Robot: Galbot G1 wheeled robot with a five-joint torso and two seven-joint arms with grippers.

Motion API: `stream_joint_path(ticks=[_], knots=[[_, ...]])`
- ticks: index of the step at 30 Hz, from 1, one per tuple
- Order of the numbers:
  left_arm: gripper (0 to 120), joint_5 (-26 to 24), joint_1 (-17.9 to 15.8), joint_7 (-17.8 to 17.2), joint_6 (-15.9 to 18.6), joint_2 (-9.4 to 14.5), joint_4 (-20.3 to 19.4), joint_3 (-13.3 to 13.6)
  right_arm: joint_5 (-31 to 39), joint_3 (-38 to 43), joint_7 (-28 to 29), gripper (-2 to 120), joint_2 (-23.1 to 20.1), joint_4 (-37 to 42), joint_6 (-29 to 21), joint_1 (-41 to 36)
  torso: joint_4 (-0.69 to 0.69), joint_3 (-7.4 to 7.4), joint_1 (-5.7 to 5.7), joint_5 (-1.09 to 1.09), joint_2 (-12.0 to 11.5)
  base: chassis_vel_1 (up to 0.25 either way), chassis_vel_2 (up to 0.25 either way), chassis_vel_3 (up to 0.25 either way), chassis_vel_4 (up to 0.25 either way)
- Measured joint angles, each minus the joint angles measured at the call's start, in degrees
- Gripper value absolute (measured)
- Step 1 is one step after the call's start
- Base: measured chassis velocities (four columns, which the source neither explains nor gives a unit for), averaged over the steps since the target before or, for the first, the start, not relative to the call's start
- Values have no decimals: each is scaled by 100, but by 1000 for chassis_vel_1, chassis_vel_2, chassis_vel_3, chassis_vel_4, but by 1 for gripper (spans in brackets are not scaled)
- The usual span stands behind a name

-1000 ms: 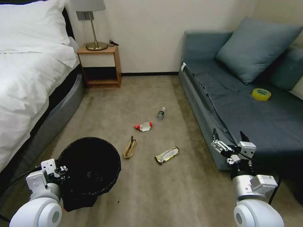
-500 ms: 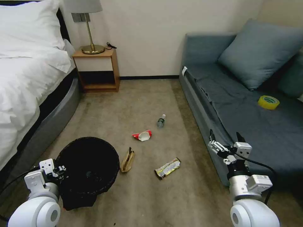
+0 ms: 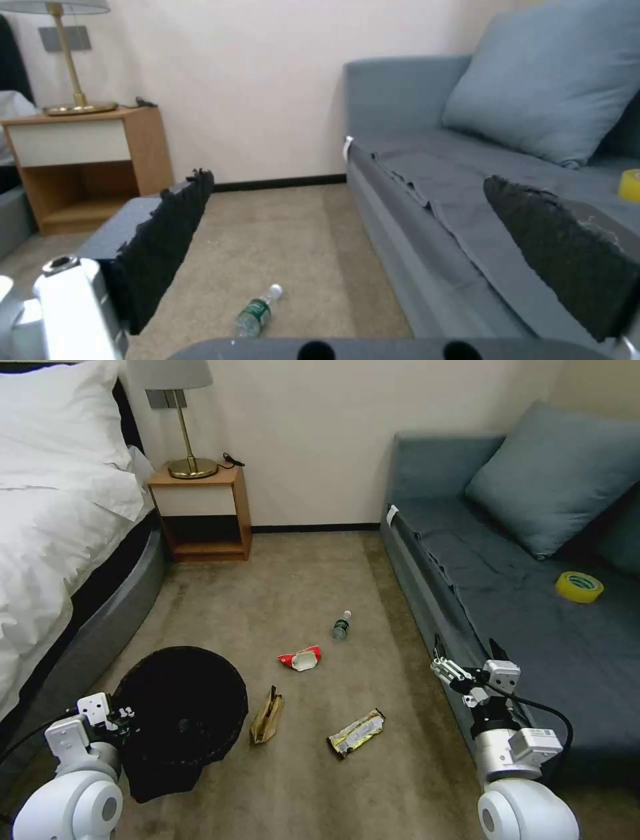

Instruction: Pick up the trash bin, then pick up the garbage on the floor and place it into the trash bin.

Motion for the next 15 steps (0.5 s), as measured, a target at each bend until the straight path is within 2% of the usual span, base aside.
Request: stream_joint_path(ticks=[6,8,9,10,12,13,15], knots=[[2,-20,-61,0,0,5,87,25,16,-57,190,100,-80,-23,-21,-11,0,0,0,0,0,0,0,0,0],[2,-20,-98,2,0,6,130,41,185,-142,407,100,-169,0,-348,20,-1,0,0,0,0,0,0,0,0],[2,-20,-98,2,0,6,130,41,185,-142,407,100,-169,0,-348,20,-1,0,0,0,0,0,0,0,0],[2,-20,-110,3,0,7,140,44,305,-189,504,100,-200,16,-480,46,0,0,0,0,0,0,0,0,0],[2,-20,-157,6,0,8,177,47,1191,-410,1027,100,-329,70,-1210,206,0,0,0,0,0,0,0,0,0],[2,-20,-157,6,0,8,177,47,1191,-410,1027,100,-329,70,-1210,206,0,0,0,0,0,0,0,0,0],[2,-15,-167,8,0,1,187,45,1879,-568,1415,100,-430,84,-1746,341,0,0,0,0,0,0,0,0,0]])
